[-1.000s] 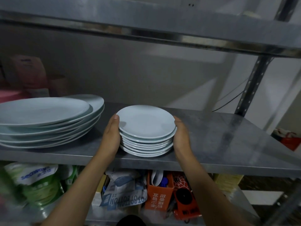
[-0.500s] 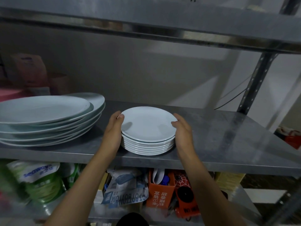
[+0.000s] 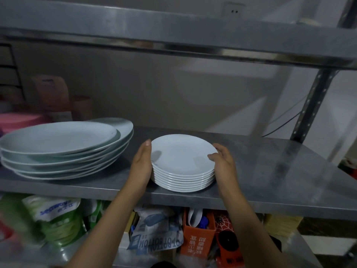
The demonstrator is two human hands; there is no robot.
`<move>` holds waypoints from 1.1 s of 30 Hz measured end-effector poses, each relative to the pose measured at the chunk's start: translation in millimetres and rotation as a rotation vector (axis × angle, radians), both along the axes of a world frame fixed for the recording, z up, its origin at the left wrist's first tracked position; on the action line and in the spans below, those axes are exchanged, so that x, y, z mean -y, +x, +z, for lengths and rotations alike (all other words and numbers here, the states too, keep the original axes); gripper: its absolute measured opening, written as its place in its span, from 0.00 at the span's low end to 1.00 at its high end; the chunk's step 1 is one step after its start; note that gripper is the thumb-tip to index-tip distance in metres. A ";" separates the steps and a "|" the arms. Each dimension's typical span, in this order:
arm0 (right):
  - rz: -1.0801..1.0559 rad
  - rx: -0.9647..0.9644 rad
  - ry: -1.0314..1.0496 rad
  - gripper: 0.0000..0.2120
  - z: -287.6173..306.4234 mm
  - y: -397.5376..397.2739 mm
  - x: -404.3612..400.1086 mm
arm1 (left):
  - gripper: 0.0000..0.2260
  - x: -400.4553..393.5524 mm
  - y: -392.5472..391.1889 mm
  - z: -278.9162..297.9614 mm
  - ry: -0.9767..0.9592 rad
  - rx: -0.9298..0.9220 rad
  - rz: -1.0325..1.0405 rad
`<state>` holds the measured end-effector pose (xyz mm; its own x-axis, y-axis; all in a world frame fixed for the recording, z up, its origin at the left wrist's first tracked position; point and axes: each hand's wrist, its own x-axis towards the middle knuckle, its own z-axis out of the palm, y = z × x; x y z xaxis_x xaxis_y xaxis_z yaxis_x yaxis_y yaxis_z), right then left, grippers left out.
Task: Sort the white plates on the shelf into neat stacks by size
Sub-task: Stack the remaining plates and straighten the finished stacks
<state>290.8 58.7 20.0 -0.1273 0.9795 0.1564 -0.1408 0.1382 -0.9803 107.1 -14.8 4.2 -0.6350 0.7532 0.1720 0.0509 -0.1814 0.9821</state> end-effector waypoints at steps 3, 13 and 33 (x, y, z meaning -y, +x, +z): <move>-0.005 -0.027 -0.017 0.14 4.9 1.2 4.4 | 0.23 4.1 4.7 4.5 -0.010 0.002 -0.014; -0.038 0.055 0.345 0.23 36.5 -26.4 66.1 | 0.25 55.3 26.1 24.1 0.100 -0.295 -0.013; 0.244 0.134 0.283 0.31 12.4 -191.6 137.1 | 0.25 193.8 -114.5 -10.8 0.005 -0.746 0.690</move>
